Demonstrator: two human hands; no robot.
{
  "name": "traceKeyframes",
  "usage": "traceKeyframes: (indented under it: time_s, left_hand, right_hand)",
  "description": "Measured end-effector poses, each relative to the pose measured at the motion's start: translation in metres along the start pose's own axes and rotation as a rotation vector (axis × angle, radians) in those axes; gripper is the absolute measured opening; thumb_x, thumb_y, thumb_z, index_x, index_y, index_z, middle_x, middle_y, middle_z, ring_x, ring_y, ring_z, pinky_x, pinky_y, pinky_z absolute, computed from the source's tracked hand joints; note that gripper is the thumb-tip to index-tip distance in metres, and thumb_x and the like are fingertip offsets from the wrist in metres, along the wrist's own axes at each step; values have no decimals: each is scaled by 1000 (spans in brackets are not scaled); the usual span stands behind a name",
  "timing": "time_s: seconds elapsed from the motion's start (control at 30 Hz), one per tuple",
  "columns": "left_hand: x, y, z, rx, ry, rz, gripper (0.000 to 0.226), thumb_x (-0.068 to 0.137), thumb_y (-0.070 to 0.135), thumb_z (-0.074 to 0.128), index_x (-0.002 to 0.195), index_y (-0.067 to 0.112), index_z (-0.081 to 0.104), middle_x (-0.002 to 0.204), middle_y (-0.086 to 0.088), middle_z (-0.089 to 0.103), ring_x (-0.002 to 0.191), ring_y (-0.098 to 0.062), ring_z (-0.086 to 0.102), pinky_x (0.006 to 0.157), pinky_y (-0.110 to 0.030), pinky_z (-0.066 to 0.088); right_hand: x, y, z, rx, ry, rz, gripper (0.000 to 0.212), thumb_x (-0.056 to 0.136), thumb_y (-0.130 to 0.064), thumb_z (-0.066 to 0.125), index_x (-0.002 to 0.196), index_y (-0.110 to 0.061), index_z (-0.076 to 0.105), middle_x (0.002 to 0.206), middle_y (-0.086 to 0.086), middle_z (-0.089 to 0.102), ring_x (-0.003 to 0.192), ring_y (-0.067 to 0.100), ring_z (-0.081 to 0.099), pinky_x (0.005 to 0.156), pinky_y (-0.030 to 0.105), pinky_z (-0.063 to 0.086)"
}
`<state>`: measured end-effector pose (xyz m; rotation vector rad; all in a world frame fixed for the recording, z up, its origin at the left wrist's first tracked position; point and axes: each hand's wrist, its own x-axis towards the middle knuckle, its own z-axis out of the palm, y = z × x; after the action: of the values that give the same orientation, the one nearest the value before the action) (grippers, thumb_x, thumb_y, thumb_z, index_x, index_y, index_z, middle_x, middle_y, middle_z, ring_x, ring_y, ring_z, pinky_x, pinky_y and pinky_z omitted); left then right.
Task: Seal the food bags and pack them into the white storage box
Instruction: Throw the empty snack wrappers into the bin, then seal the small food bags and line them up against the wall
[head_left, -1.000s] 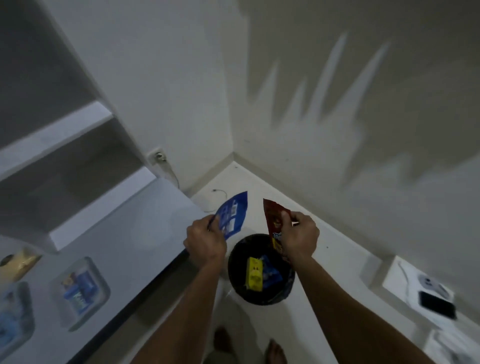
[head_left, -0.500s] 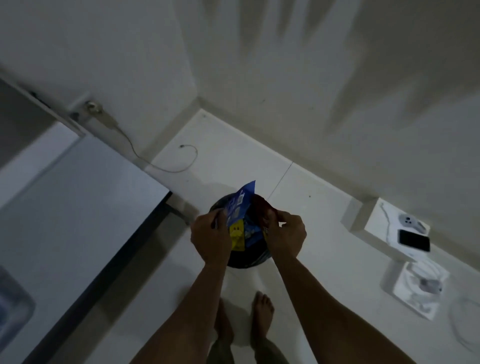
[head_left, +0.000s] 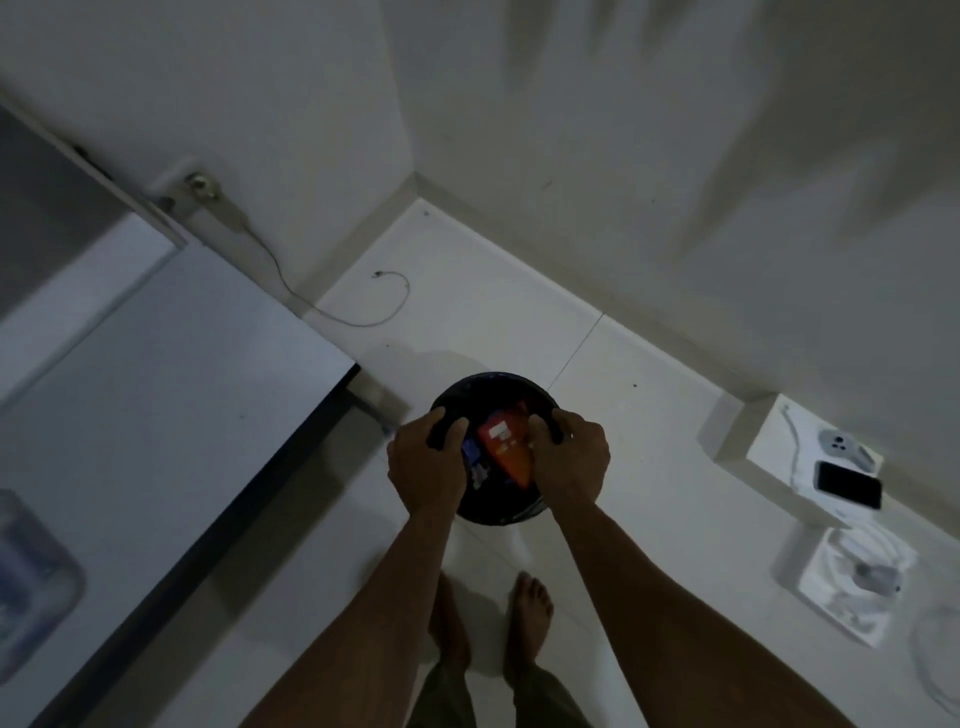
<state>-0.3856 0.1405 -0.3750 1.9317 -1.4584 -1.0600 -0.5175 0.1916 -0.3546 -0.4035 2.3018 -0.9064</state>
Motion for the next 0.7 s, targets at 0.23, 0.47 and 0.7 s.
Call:
traceKeyframes:
  time_s: [0.23,0.47,0.7]
  left_hand:
    - [-35,67,-89,-16,137,73,34,86,37,70,112,15,70,106,-5,70,94,-18,64,79,-21,43]
    - [-65,91,-167,-156,200,47,35,82,31,75,112,13,71,104,-4,70,92,-15,65,87,-28,53]
    - [-86,53,-293,-255,367,-32,32,83,31,74,111,15,71,104,-1,70,88,-12,63,81,-23,52]
  right_hand:
    - [-57,-81,-43,11,-103,-209,34,91,-30,67,119,-11,68,115,8,69,110,26,63,92,26,42]
    - [-100,-127,-50,35,-285,-283,30,91,-30,68,115,-13,70,105,7,72,81,14,64,87,23,45]
    - [-194,-179,-4,2,-515,-481,15,88,-22,71,100,-14,75,89,3,71,91,22,66,86,24,46]
